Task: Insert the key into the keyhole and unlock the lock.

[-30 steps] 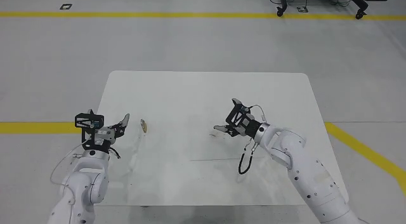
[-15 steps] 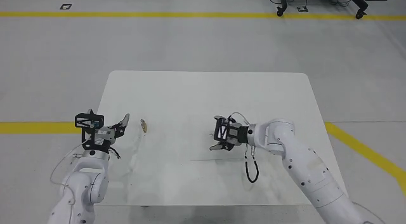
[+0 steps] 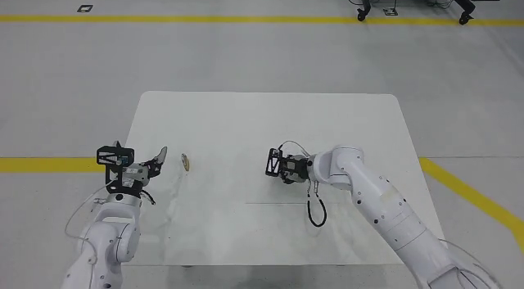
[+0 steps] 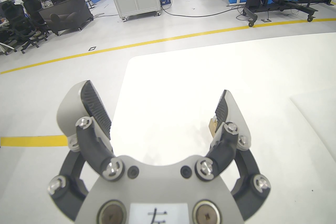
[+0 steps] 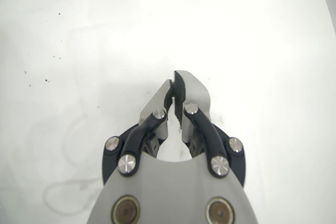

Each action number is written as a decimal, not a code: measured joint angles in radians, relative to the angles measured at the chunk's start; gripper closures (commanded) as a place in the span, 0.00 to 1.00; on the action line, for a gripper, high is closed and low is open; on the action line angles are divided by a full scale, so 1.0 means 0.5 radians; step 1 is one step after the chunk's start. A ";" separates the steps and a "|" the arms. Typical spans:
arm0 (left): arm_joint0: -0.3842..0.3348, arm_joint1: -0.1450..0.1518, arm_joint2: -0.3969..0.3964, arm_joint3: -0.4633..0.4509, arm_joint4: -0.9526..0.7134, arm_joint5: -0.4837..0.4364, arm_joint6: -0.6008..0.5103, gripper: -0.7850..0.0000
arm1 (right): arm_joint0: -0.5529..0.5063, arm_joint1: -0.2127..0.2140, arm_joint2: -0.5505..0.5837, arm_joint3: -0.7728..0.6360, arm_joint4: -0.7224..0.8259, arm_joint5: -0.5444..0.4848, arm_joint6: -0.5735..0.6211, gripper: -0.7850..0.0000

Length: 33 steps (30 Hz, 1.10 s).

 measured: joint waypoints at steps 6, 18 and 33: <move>0.000 0.000 0.000 0.000 0.000 0.000 0.000 0.00 | -0.009 0.023 0.052 -0.045 0.001 -0.084 -0.106 1.00; 0.000 0.000 0.000 0.000 0.000 0.000 0.000 0.00 | -0.187 0.126 0.357 0.016 -0.051 -0.403 -1.079 1.00; 0.000 0.000 0.000 0.000 0.000 0.000 0.000 0.00 | -0.272 0.138 0.315 0.061 0.389 -0.410 -1.618 1.00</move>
